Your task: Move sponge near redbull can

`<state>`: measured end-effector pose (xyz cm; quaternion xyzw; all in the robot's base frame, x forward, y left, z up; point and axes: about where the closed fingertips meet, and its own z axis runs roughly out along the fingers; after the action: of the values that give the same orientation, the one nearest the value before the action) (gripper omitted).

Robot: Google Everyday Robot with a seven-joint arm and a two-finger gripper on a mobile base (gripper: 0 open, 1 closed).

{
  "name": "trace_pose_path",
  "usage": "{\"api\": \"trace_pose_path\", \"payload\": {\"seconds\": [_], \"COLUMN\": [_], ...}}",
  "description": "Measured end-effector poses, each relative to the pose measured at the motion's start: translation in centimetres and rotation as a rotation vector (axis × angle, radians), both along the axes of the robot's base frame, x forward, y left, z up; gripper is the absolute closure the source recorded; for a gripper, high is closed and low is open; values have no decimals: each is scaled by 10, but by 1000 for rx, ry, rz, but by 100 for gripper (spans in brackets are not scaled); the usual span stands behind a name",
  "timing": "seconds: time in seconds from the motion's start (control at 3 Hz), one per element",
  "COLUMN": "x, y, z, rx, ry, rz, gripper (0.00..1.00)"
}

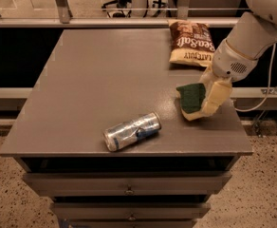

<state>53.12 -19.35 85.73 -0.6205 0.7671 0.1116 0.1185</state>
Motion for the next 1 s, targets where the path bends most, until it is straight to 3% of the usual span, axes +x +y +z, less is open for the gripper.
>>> {"api": "trace_pose_path", "payload": {"seconds": [0.33, 0.67, 1.0], "x": [-7, -10, -11], "y": [12, 21, 30], "z": [-5, -8, -11], "rx": [24, 44, 62], "ry": [19, 35, 47], "rz": [28, 42, 54], "gripper": [100, 86, 64]}}
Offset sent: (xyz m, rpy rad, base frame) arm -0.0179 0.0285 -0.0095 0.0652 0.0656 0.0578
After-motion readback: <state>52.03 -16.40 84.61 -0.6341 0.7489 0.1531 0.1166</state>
